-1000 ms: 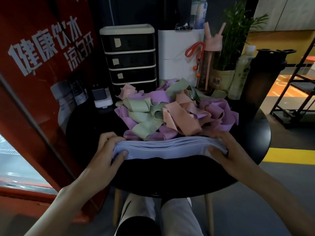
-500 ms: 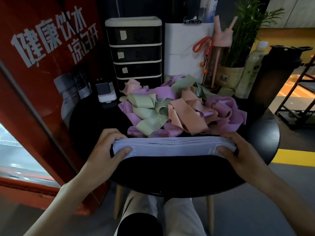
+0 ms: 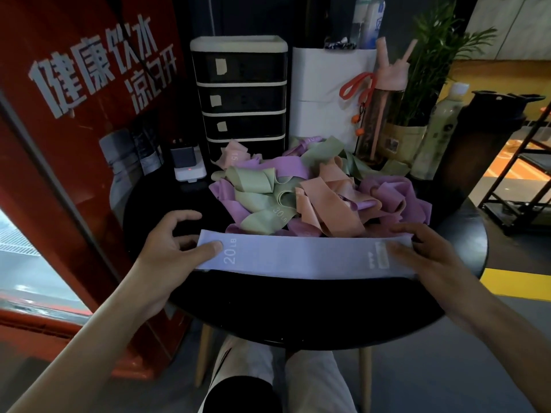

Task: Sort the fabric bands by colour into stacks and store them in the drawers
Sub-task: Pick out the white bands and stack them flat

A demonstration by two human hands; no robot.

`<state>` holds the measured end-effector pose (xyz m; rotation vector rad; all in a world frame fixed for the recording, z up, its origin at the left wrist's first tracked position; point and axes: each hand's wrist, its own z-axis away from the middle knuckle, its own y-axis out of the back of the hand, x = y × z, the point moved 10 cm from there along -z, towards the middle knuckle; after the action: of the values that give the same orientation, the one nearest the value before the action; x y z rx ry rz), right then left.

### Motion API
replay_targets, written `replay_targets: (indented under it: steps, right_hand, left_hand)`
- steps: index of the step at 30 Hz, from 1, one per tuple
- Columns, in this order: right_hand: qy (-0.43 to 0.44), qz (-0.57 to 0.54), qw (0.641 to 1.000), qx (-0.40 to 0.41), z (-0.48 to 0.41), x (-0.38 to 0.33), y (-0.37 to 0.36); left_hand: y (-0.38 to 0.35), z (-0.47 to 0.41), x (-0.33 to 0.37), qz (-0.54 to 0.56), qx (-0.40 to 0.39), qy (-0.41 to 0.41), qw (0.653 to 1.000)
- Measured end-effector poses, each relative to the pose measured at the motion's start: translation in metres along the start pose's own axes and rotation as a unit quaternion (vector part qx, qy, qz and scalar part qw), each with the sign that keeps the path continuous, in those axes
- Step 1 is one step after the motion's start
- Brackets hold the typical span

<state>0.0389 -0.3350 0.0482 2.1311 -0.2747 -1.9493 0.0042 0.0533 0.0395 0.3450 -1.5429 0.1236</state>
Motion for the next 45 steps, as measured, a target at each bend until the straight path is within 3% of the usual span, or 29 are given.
replay_targets:
  steps: [2,4,6,10,13,16,17,19,20,22,26,29,33,38,45]
  right_hand:
    - [-0.041,-0.008,0.999,-0.021,0.0,0.005,0.0]
    - [-0.048,0.128,0.988,-0.071,-0.004,0.013,-0.005]
    - [-0.062,0.267,0.954,-0.125,-0.002,0.024,-0.013]
    - [-0.058,0.436,0.889,-0.132,-0.004,0.03,-0.012]
    - [-0.07,0.464,0.871,-0.147,-0.001,0.023,-0.012]
    - [-0.027,0.546,0.826,-0.139,-0.005,-0.003,-0.011]
    - [0.022,0.533,0.837,-0.124,-0.007,-0.025,-0.015]
    - [0.115,0.394,0.905,-0.113,-0.003,-0.075,-0.034]
    - [0.134,0.311,0.932,-0.126,-0.001,-0.093,-0.045]
    - [0.136,0.193,0.953,-0.188,-0.001,-0.118,-0.074]
    - [0.09,0.059,0.953,-0.285,-0.011,-0.146,-0.121]
    - [0.105,0.084,0.941,-0.309,-0.018,-0.162,-0.134]
    - [0.186,0.111,0.937,-0.274,-0.022,-0.189,-0.133]
    - [0.211,0.047,0.949,-0.229,-0.026,-0.209,-0.134]
    - [0.213,-0.03,0.944,-0.251,-0.021,-0.243,-0.158]
  left_hand:
    - [0.005,0.003,-0.005,0.0,0.011,0.027,1.0]
    - [0.003,0.008,-0.012,-0.043,-0.003,0.042,0.998]
    - [-0.001,0.012,-0.016,-0.092,-0.013,0.044,0.995]
    - [-0.003,0.015,-0.012,-0.1,0.003,0.035,0.994]
    - [-0.003,0.017,-0.003,-0.094,0.009,0.021,0.995]
    - [-0.007,0.017,0.023,-0.104,0.004,-0.03,0.994]
    - [-0.01,0.017,0.036,-0.109,-0.004,-0.056,0.992]
    - [-0.021,0.019,0.063,-0.125,-0.029,-0.103,0.986]
    - [-0.027,0.02,0.075,-0.128,-0.045,-0.12,0.984]
    - [-0.04,0.022,0.097,-0.121,-0.073,-0.146,0.979]
    - [-0.057,0.03,0.138,-0.094,-0.107,-0.189,0.972]
    - [-0.056,0.035,0.16,-0.092,-0.101,-0.22,0.966]
    - [-0.039,0.035,0.166,-0.033,-0.038,-0.226,0.973]
    - [-0.032,0.038,0.133,0.155,0.027,-0.133,0.979]
    - [-0.004,0.046,0.166,0.162,0.092,-0.247,0.951]
